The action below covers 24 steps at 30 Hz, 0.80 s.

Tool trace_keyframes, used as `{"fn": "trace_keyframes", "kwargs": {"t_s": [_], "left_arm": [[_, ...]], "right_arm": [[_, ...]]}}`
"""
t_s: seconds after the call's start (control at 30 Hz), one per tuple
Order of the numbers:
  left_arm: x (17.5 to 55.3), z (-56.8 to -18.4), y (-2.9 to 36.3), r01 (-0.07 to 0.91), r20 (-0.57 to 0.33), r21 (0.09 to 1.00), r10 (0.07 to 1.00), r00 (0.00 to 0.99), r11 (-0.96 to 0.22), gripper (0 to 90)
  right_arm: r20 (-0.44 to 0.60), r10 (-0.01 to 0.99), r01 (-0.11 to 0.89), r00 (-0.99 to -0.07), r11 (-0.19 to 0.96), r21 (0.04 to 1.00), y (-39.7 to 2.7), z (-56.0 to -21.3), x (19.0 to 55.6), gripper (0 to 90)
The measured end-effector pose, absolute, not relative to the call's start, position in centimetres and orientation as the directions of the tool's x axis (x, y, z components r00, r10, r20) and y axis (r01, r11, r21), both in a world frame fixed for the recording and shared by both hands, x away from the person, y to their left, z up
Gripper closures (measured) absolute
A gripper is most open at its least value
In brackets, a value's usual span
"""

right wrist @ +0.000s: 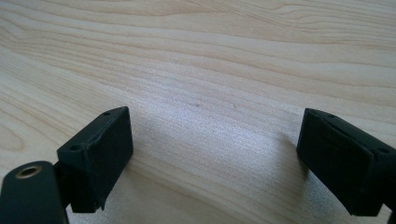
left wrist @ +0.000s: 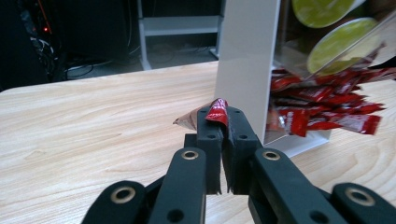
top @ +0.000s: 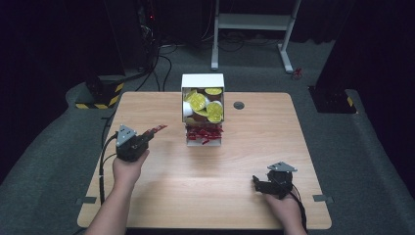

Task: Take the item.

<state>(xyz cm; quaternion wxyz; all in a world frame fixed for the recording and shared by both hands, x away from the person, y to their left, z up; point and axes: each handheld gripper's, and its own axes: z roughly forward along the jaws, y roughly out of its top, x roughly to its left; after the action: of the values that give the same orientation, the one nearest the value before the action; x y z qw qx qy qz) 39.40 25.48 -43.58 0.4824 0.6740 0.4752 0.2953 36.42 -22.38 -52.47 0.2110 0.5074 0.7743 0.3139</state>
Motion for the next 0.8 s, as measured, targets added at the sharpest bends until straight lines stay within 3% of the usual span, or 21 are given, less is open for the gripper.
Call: {"fn": "trace_keyframes", "kwargs": {"t_s": [0.8], "left_arm": [[42.8,-46.8,24.8,0.436,-0.087,0.898,0.945,0.315,-0.063,86.2]], "right_arm": [[-0.007,0.919,0.654,-0.395,0.287,0.700,-22.4,-52.5,36.4,10.4]]}}
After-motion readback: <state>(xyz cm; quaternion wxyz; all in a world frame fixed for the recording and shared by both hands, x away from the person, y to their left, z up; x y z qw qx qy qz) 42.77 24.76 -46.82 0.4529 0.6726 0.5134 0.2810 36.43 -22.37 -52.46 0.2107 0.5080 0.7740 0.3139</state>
